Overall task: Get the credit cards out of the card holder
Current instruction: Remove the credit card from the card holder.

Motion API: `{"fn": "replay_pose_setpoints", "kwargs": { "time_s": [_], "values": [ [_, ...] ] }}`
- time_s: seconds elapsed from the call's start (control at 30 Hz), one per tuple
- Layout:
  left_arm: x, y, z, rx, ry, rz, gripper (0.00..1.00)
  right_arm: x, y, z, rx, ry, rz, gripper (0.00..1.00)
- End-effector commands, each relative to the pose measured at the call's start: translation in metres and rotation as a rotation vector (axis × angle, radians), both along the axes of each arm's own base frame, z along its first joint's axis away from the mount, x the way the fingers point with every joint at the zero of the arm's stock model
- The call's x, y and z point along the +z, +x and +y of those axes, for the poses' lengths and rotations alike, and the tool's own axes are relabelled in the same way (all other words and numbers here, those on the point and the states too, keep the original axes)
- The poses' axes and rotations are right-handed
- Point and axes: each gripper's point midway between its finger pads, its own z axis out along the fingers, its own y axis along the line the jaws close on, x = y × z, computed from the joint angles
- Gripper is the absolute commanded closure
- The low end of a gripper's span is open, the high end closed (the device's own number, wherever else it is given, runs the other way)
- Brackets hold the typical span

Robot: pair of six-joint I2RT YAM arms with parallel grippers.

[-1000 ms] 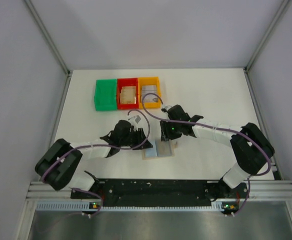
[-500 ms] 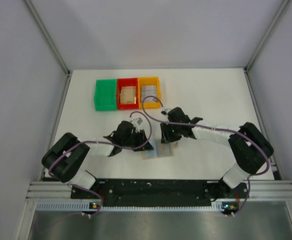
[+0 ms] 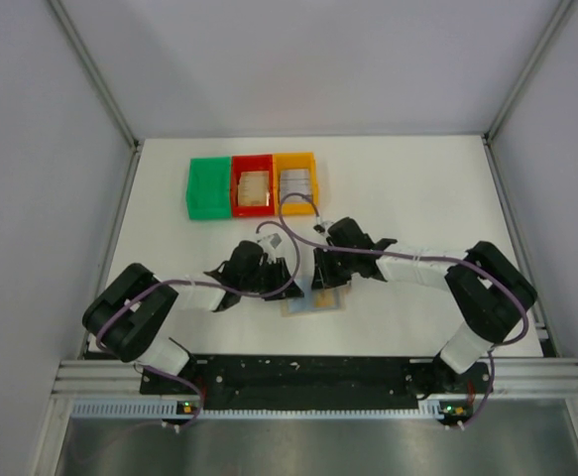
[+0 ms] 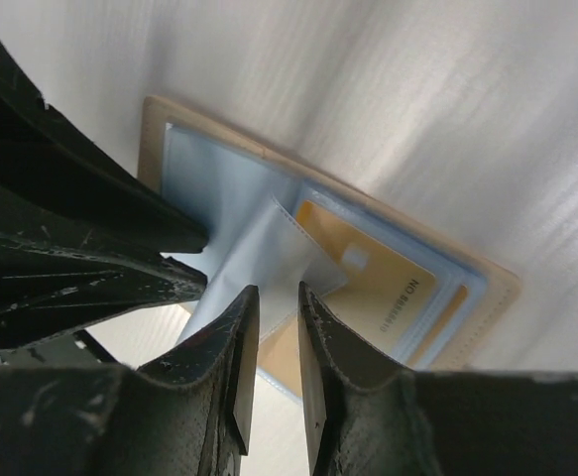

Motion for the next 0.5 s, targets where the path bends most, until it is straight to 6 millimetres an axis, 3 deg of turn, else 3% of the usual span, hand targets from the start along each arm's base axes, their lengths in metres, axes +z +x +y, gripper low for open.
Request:
{"fn": "replay_pose_setpoints", "kwargs": {
  "time_s": [0.0,0.17,0.47],
  "values": [
    [-0.012,-0.008,0.007,0.016,0.026,0.022,0.66,0.013,-0.005,0.028,0.026,0.127,0.031,0.77],
    [0.005,-0.003,0.011,0.074,-0.009,-0.024,0.64,0.031,0.000,0.043,0.038,0.203,0.023,0.77],
    [0.060,0.011,0.036,0.230,-0.044,-0.206,0.56,0.034,0.002,0.044,0.049,0.174,0.003,0.79]
  ]
}}
